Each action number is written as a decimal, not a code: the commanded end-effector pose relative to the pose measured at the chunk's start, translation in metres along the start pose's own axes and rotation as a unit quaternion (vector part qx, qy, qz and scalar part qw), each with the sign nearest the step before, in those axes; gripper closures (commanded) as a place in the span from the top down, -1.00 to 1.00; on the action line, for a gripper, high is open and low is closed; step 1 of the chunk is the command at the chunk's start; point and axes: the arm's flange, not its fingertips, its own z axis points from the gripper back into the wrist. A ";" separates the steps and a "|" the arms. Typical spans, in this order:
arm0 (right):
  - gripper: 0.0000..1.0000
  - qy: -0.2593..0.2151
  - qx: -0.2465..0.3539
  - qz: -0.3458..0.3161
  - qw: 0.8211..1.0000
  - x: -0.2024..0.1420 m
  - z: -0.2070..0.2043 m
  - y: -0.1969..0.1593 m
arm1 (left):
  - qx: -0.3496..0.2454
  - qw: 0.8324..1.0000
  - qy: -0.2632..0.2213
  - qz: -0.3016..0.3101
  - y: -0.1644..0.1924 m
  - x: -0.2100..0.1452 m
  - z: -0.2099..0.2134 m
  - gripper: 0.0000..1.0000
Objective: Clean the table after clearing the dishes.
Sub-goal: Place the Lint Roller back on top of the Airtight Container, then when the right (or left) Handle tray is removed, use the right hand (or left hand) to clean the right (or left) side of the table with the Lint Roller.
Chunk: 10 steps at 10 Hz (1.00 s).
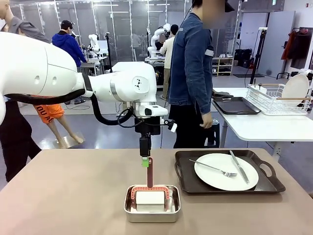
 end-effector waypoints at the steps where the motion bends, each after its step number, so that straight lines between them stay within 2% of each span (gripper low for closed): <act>1: 1.00 -0.001 0.005 -0.001 1.000 -0.001 0.001 0.004 | 0.013 1.000 -0.021 -0.015 -0.010 -0.013 -0.003 1.00; 2: 1.00 -0.001 0.005 -0.001 1.000 -0.001 0.001 0.004 | 0.011 0.999 -0.034 -0.019 -0.009 -0.019 -0.006 1.00; 3: 1.00 -0.001 0.005 -0.001 1.000 -0.001 0.001 0.004 | 0.027 1.000 -0.003 -0.002 -0.007 -0.030 -0.022 1.00; 4: 1.00 -0.001 0.005 -0.001 1.000 -0.001 0.001 0.004 | 0.007 1.000 -0.006 -0.002 0.002 -0.006 0.003 1.00; 10: 1.00 -0.001 0.005 -0.001 1.000 -0.001 0.001 0.004 | 0.007 1.000 -0.006 -0.002 0.002 -0.006 0.003 1.00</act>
